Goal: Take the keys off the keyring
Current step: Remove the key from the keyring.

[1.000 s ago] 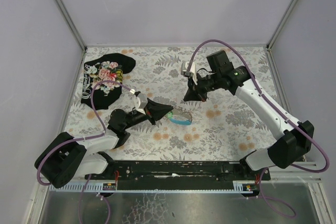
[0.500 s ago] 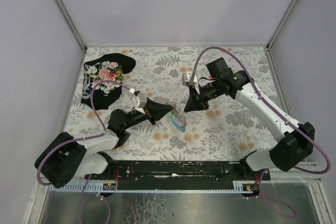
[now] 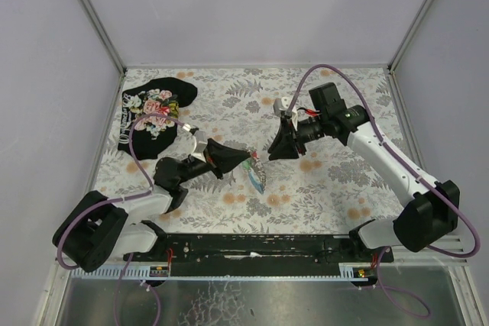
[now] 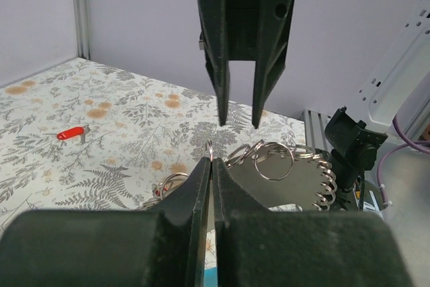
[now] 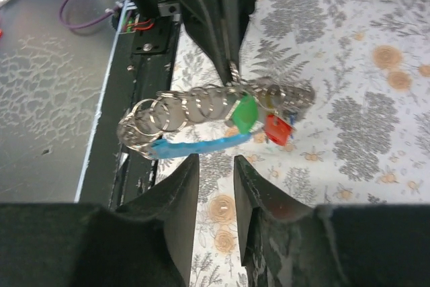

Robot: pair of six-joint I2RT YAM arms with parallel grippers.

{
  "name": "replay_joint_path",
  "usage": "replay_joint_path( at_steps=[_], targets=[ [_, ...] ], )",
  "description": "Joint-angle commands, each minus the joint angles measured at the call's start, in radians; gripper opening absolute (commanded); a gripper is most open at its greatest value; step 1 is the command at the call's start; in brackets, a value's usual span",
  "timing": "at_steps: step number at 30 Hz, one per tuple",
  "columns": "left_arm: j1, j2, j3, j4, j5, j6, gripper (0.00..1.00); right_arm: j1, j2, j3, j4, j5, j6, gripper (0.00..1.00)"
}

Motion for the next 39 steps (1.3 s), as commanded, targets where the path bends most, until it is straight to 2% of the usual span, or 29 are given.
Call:
replay_joint_path(
  at_steps=[1, 7, 13, 19, 33, 39],
  targets=[
    [0.038, 0.031, 0.084, 0.164, 0.099, -0.085, 0.0, -0.047, -0.037, -0.007, 0.115, -0.012, 0.033, 0.36],
    [0.107, 0.082, 0.176, 0.236, 0.213, -0.217, 0.0, -0.049, -0.018, 0.062, 0.137, -0.01, 0.069, 0.33],
    [0.148, 0.085, 0.272, 0.241, 0.301, -0.287, 0.0, -0.049, -0.043, 0.092, 0.129, 0.081, 0.069, 0.31],
    [0.16, 0.099, 0.348, 0.246, 0.367, -0.342, 0.0, -0.05, -0.065, 0.108, 0.127, 0.01, 0.06, 0.32],
    [0.16, 0.136, 0.428, 0.25, 0.384, -0.38, 0.0, -0.05, -0.097, 0.096, 0.156, -0.071, 0.136, 0.32],
    [0.161, 0.154, 0.429, 0.247, 0.35, -0.356, 0.0, -0.029, -0.118, 0.099, 0.101, -0.083, 0.117, 0.28]
  ],
)
